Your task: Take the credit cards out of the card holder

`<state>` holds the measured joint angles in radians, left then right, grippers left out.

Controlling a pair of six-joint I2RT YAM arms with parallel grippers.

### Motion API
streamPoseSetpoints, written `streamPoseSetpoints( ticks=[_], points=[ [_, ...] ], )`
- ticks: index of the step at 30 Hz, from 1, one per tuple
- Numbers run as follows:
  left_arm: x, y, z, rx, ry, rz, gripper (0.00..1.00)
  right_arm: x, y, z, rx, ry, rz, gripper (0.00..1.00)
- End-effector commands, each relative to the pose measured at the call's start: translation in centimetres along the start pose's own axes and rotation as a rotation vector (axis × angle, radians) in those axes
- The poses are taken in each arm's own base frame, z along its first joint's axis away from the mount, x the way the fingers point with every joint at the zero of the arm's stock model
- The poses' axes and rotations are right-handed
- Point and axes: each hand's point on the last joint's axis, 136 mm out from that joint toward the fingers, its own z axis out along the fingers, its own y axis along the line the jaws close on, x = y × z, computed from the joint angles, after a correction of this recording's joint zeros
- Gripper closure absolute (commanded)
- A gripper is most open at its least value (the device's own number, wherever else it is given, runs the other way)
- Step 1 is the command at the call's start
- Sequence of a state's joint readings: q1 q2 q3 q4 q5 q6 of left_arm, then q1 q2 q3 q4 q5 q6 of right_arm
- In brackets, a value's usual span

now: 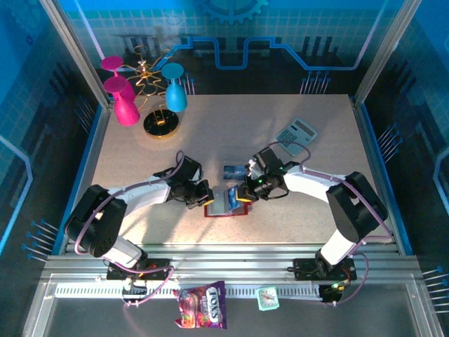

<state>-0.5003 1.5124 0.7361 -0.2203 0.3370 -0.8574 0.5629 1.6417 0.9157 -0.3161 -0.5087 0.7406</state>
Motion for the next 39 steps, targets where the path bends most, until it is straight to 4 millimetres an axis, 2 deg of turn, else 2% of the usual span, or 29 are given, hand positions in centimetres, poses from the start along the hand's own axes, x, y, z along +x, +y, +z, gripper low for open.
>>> streamPoseSetpoints(
  ticks=[1, 10, 20, 31, 39],
  points=[
    [0.1, -0.2, -0.6, 0.013, -0.013, 0.017, 0.93, 0.1, -0.1, -1.5, 0.086, 0.001, -0.084, 0.94],
    [0.0, 0.0, -1.4, 0.010, -0.037, 0.022, 0.92, -0.3, -0.5, -4.1, 0.229, 0.052, -0.341, 0.98],
    [-0.1, 0.6, -2.0, 0.007, -0.047, 0.017, 0.92, -1.6, -0.1, -6.5, 0.351, 0.140, -0.644, 0.98],
    [-0.3, 1.8, -3.5, -0.007, -0.083, 0.005, 0.92, -2.8, 1.1, -6.3, 0.353, 0.279, -0.996, 0.94],
    [-0.4, 3.2, -4.3, -0.025, -0.103, -0.022, 0.92, -4.6, 2.1, -6.9, 0.357, 0.315, -1.217, 0.98]
  ],
)
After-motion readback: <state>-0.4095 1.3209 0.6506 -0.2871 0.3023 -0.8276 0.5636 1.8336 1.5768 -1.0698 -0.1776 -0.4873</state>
